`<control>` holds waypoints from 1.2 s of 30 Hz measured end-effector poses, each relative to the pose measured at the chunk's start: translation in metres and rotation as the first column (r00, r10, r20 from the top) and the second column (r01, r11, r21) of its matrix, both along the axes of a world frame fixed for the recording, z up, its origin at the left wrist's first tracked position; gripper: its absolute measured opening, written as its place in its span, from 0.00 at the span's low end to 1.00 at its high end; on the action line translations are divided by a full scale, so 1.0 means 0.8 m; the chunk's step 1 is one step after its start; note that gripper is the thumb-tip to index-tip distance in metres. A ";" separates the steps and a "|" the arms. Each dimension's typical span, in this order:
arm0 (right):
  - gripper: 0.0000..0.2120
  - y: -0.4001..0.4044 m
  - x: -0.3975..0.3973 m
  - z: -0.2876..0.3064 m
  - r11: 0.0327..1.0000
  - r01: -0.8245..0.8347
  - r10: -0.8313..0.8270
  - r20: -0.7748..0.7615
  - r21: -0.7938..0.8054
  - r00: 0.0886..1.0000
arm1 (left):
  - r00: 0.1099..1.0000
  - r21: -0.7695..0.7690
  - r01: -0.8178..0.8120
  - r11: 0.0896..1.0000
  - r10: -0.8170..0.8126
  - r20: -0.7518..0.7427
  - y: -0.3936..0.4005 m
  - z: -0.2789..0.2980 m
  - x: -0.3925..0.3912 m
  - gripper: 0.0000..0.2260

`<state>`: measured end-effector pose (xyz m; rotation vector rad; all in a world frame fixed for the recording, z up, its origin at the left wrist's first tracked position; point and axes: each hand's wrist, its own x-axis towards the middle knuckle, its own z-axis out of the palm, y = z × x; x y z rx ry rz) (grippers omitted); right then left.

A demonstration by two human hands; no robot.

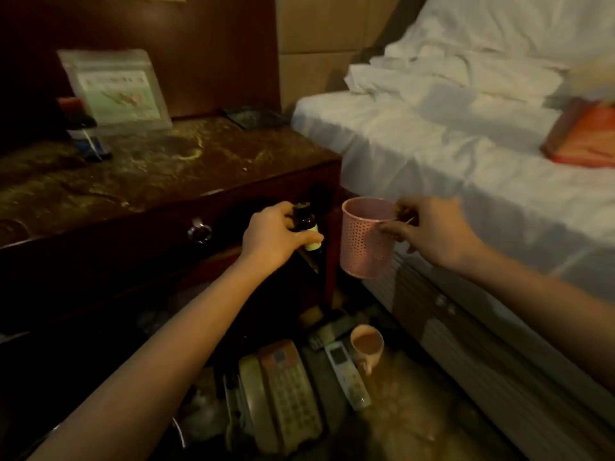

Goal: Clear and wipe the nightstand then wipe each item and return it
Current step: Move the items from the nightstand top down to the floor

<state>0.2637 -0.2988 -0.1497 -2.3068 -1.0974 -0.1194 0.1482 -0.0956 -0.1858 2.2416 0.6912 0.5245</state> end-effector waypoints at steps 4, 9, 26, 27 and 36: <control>0.08 -0.054 -0.004 -0.064 0.989 0.036 -0.044 -0.055 -0.145 0.998 | 0.992 -0.045 0.084 0.995 -0.088 -0.090 -0.042 -0.063 0.009 0.25; 0.10 -0.103 -0.002 -0.162 0.930 0.078 -0.126 -0.114 -0.360 0.985 | 0.959 -0.076 0.168 0.983 -0.181 -0.220 -0.084 -0.141 0.014 0.26; 0.15 -0.098 0.018 -0.417 0.868 0.330 -0.418 -0.186 -0.371 0.889 | 0.917 -0.178 0.158 0.971 -0.211 -0.339 -0.119 -0.326 0.014 0.25; 0.15 -0.096 0.019 -0.422 0.860 0.332 -0.418 -0.161 -0.388 0.894 | 0.919 -0.195 0.152 0.969 -0.211 -0.332 -0.118 -0.334 0.013 0.24; 0.10 -0.112 0.014 -0.460 0.875 0.393 -0.451 -0.182 -0.282 0.874 | 0.912 -0.137 0.109 0.985 -0.153 -0.381 -0.111 -0.389 0.001 0.29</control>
